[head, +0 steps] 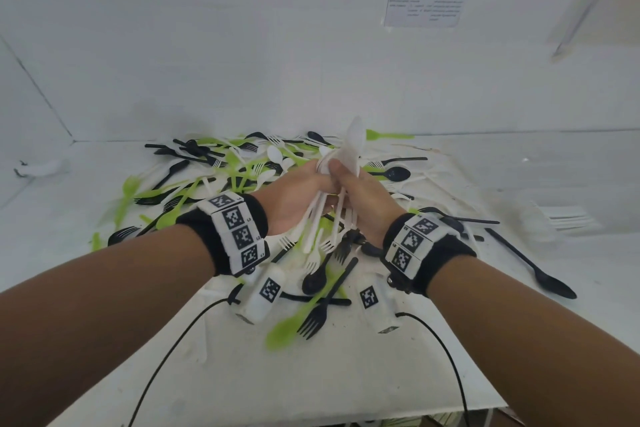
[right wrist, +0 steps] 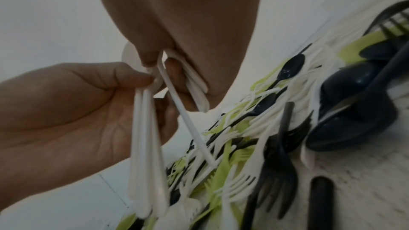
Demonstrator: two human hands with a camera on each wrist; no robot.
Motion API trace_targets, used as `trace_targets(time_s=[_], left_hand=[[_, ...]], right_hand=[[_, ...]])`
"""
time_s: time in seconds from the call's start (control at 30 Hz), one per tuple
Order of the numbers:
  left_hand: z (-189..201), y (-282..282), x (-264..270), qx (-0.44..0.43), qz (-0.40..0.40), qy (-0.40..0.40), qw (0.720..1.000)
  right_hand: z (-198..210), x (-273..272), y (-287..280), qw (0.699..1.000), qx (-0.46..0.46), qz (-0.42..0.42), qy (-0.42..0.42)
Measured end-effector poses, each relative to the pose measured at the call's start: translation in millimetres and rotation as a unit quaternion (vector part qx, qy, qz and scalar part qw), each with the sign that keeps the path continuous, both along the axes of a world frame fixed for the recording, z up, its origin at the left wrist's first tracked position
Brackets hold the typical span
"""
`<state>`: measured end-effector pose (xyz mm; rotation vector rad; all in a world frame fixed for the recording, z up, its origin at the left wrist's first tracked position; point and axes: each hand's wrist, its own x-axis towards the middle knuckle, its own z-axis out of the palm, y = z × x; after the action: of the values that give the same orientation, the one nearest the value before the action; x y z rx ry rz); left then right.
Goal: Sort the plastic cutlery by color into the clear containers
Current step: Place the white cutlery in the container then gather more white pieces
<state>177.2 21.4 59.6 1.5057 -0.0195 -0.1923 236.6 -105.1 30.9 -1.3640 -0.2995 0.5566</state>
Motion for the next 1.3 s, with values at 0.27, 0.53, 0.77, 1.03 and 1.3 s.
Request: trace_targets(time_s=[0.27,0.53,0.77,1.03,1.3], left_hand=[[-12,22,6,0.009,0.13,0.081,0.988],[-9,10,7,-0.067,0.139,0.081,0.985],[-7,8,5,0.006,0.219,0.021,0.975],[-1,-5,-6,-0.027,0.129,0.022,0.991],[0,2,-8,-0.061,0.092,0.031,0.993]], right_hand=[[-10,17,-28,0.972,-0.119,-0.2,-0.036],[-2,2,-10,0.991,-0.066,-0.089,-0.073],[2,-6,6,0.985,-0.064,-0.124,-0.097],[5,-14,20,0.988,-0.054,-0.09,-0.11],[5,-17,22,0.987,-0.059,-0.102,-0.109]])
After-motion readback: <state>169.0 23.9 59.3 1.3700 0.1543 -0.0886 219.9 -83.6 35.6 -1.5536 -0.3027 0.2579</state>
